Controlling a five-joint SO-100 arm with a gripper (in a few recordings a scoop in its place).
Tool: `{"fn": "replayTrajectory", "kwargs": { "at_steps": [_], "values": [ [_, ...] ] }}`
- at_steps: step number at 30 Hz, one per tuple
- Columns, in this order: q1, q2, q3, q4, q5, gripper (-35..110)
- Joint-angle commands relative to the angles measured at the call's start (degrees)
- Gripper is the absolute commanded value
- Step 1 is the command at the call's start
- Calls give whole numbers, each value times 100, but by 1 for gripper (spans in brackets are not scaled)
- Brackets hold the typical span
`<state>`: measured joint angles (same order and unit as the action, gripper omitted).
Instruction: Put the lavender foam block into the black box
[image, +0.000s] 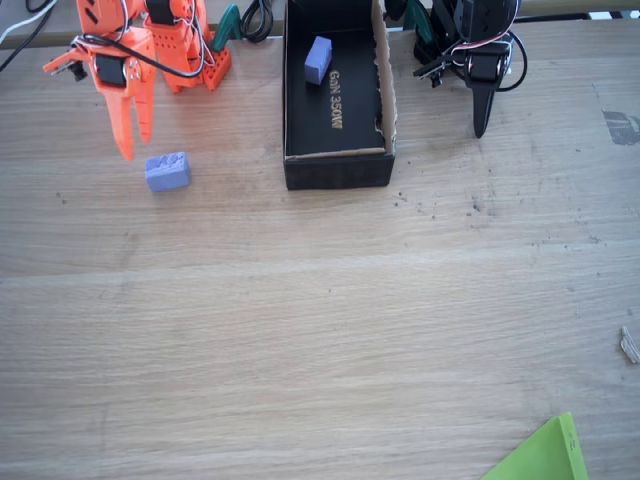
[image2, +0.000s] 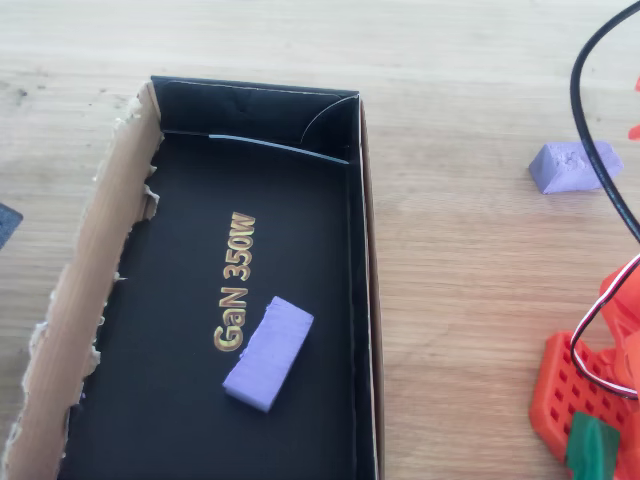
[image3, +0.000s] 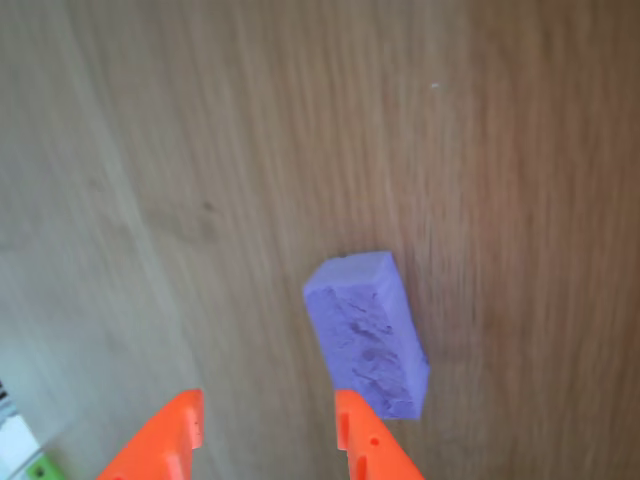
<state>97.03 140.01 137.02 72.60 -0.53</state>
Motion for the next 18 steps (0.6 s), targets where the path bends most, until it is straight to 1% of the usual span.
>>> {"fn": "replayTrajectory", "kwargs": {
  "at_steps": [1, 4, 6, 7, 10, 18],
  "values": [
    [114, -35, -229, -97, 53, 18],
    [141, -70, -299, -105, 132, 15],
    [237, -167, -387, -70, 88, 22],
    [299, -281, -422, -88, 44, 23],
    [290, -536, -571, -149, 246, 13],
    [211, -264, -624, -79, 527, 3]
  ]
}}
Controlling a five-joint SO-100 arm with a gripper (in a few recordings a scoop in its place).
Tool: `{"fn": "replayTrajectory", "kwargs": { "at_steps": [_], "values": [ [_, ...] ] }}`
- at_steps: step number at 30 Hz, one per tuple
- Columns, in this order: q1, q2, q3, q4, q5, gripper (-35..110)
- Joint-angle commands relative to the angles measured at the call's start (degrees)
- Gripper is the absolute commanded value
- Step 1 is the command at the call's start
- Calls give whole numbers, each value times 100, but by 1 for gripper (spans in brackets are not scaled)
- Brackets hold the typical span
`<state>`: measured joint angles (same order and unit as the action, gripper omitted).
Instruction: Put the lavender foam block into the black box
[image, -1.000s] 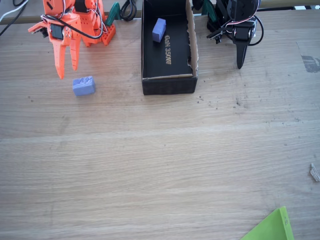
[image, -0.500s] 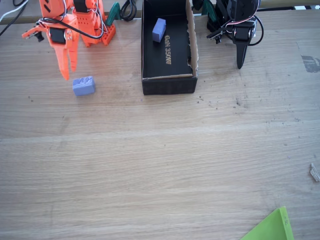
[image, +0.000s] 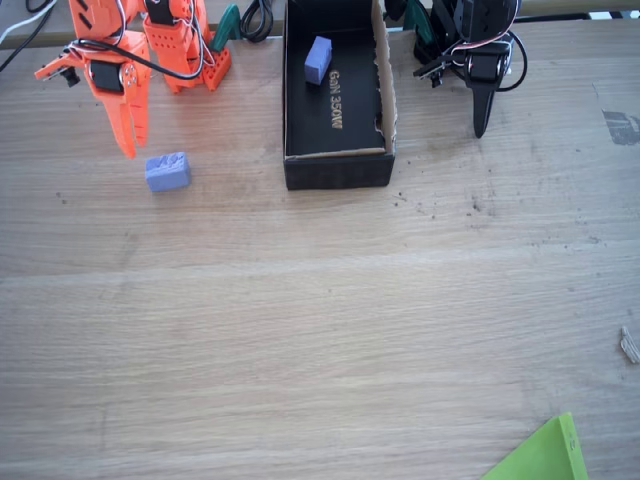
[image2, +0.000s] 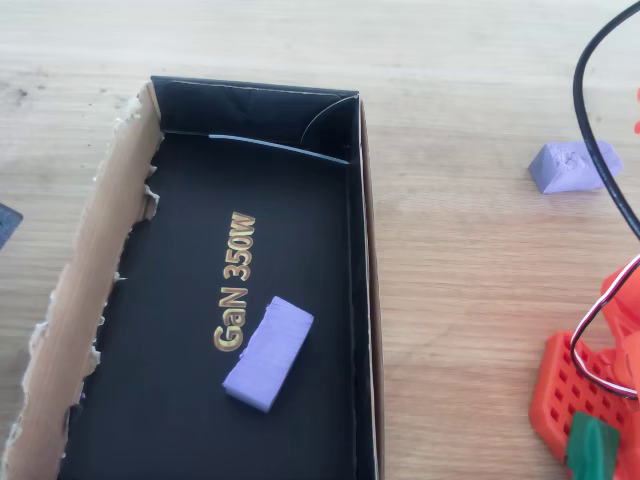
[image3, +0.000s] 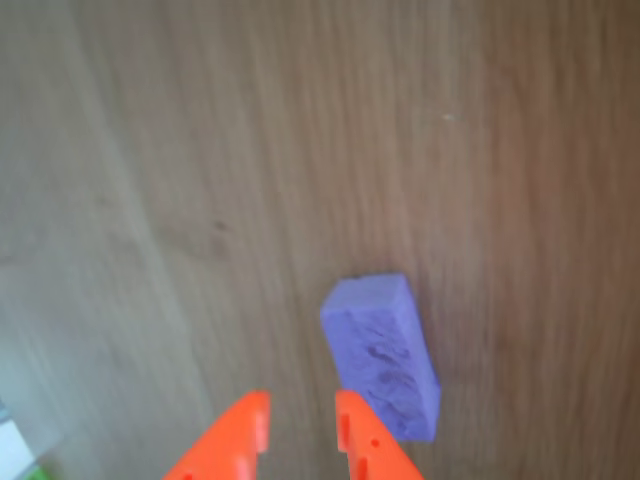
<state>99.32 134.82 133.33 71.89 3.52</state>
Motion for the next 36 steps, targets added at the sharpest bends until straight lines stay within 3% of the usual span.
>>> {"fn": "replayTrajectory", "kwargs": {
  "at_steps": [1, 10, 21, 36],
  "values": [
    [-26, 281, -281, 18, 132, 3],
    [-79, 0, -343, 220, 721, 0],
    [448, -325, -448, 352, 729, 0],
    [9, 9, -360, 70, 114, 0]
  ]
}}
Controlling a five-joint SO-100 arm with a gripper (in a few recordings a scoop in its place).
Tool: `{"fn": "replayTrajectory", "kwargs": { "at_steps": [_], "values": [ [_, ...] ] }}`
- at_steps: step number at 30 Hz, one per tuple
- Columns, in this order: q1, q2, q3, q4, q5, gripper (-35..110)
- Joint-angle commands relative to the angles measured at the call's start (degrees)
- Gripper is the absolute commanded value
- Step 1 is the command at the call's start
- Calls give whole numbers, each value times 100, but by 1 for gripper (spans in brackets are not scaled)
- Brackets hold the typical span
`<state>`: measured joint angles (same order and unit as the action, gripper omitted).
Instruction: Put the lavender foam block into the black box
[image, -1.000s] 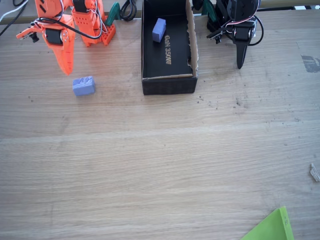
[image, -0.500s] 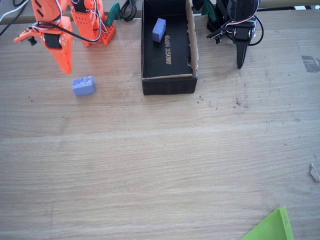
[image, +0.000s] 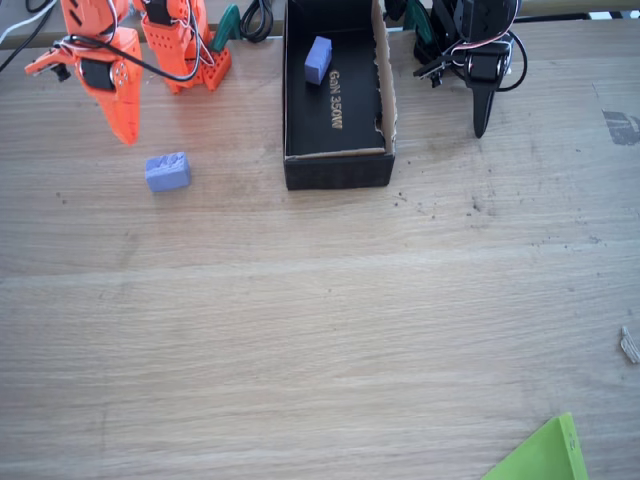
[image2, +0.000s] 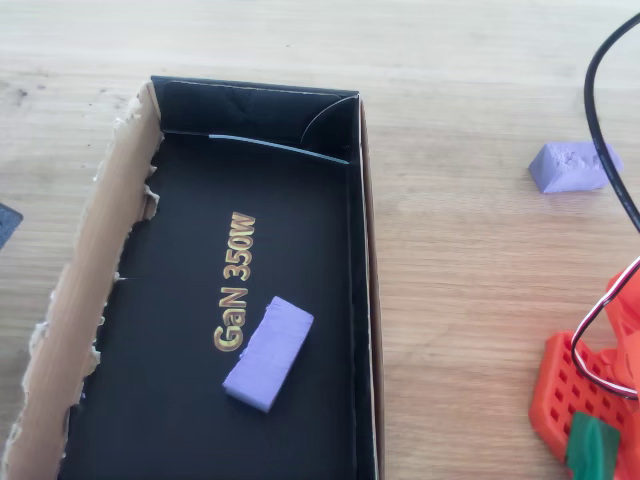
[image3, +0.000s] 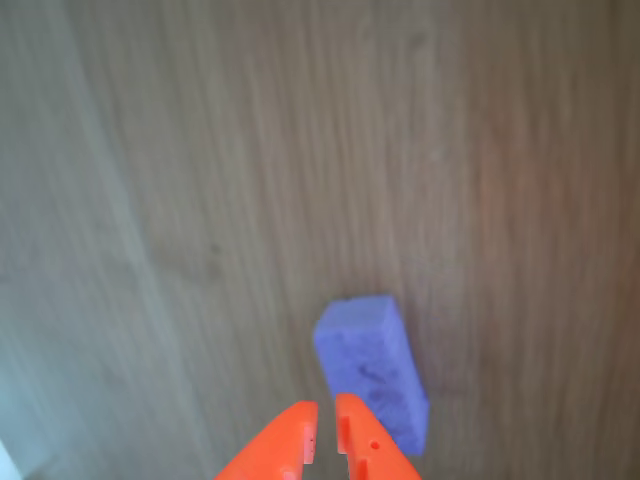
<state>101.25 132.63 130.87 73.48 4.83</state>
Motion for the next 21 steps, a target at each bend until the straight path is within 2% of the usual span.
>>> {"fn": "replayTrajectory", "kwargs": {
  "at_steps": [1, 10, 16, 21],
  "values": [
    [-281, 246, -114, -114, 0, 0],
    [-1055, 167, -132, -413, 114, 0],
    [-1354, 88, -343, 387, 703, 0],
    [-1371, -220, -747, 571, 624, 0]
  ]
}}
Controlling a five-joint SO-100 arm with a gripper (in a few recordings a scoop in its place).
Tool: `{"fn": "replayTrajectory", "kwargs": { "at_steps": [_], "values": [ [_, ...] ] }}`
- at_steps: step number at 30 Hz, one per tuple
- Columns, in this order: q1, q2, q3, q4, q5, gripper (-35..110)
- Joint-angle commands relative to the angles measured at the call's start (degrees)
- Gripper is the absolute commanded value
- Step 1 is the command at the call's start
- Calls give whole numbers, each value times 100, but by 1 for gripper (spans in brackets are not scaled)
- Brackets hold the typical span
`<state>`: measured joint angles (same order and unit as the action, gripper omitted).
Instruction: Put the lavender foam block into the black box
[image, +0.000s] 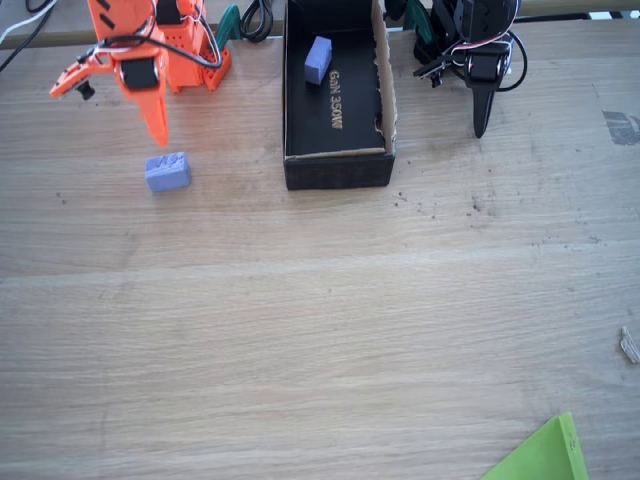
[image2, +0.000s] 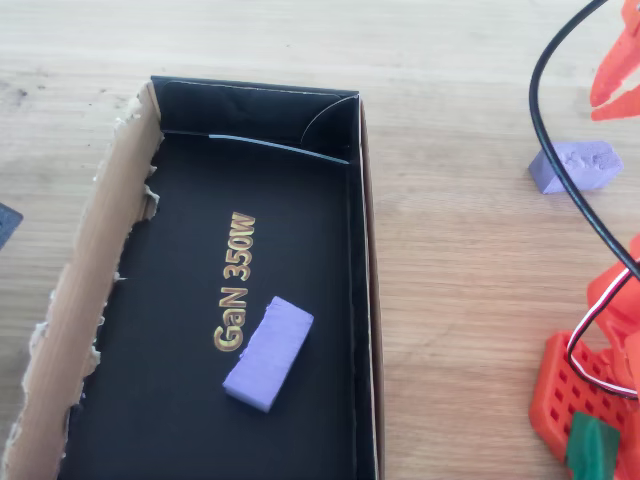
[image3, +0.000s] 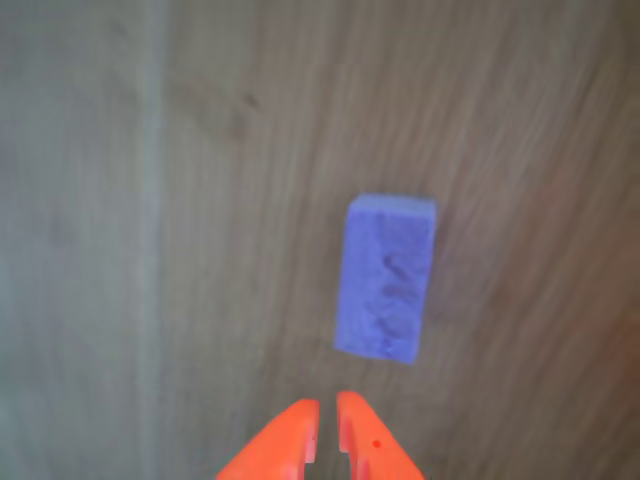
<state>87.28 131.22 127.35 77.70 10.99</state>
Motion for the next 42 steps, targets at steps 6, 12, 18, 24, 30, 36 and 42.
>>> {"fn": "replayTrajectory", "kwargs": {
  "at_steps": [6, 12, 18, 24, 30, 36, 42],
  "values": [
    [114, -193, -501, 105, -554, 0],
    [281, -193, -475, 167, -1468, 0],
    [281, -35, -272, 0, -1547, 0],
    [9, -9, -149, -360, -967, 0],
    [53, 9, -141, -580, -1494, 0],
    [-18, -26, -158, -562, -1178, 0],
    [-88, -79, -158, -844, -1389, 0]
  ]
}}
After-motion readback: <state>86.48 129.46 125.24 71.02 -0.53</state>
